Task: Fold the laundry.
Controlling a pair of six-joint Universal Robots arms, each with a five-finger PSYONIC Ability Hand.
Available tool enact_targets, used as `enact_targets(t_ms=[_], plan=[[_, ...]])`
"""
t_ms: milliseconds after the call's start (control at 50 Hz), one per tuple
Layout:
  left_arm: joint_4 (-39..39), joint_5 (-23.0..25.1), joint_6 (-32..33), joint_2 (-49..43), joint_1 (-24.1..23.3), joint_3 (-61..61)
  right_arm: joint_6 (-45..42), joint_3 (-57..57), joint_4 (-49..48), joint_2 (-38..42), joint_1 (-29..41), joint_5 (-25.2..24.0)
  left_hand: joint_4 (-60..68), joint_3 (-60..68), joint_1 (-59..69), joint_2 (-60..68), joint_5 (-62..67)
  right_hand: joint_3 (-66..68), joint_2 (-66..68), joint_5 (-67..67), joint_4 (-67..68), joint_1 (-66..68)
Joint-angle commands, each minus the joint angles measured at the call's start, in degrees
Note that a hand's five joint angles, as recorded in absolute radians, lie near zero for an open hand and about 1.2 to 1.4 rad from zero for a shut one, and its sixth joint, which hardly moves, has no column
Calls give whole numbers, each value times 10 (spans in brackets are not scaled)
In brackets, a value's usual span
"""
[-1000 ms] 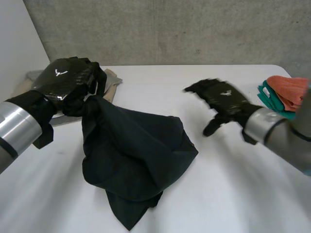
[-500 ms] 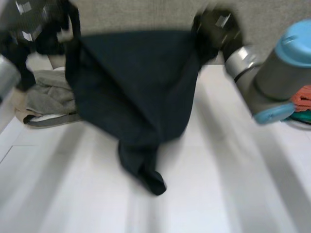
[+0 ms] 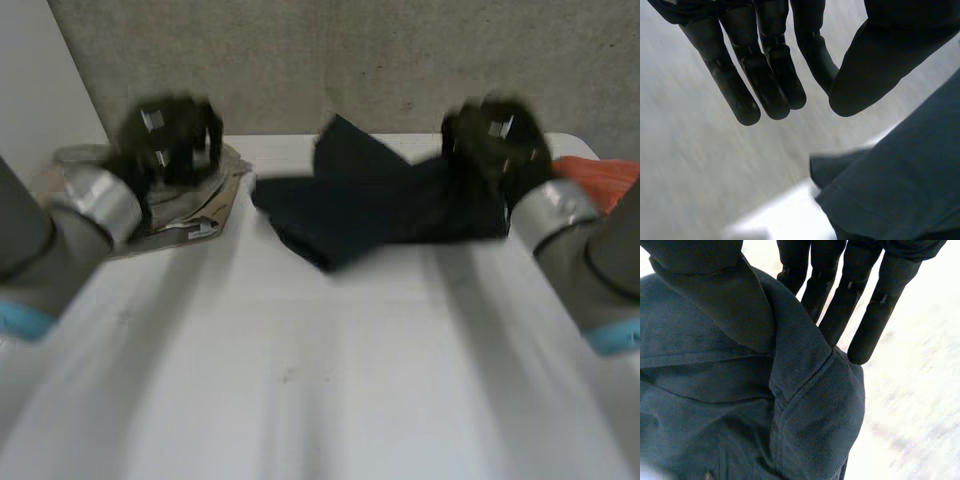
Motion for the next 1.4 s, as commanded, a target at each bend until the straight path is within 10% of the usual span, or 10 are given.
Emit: enact_targets(t_ms=[20,100,120,200,500,960,1320,1400], plan=[[44,34,79,-5,-2,-154,-143,63,89,64,-11,-29,111,116,126,113,129,112,122,127,114,156],[50,39,94,-4,-4,-166,-152,41,120,87,-13,-26,56,61,71,58,74,112,122,127,114,156],[46,39,93,-3,-5,-164,-148,36,125,90,-13,-23,-213,-208,-198,-210,-195,112,122,127,114,156],[28,32,81,8,-11,-157,-126,15,149,98,-14,3,-589,-584,-574,-587,-571,112,122,127,114,156],[-21,-94,-27,-33,-67,-135,33,-7,197,-44,41,3,-238,-232,-222,-235,-219,112,122,127,114,156],[48,-165,-51,-119,-132,-85,71,-23,260,-80,110,23,-414,-409,-399,-411,-396,112,122,127,114,156],[70,-167,-6,-310,-174,116,90,-3,259,-97,86,11,-350,-345,-335,-348,-332,112,122,127,114,156],[66,-162,-4,-333,-176,145,102,-5,254,-93,71,7,-162,-157,-147,-160,-144,112,122,127,114,156]])
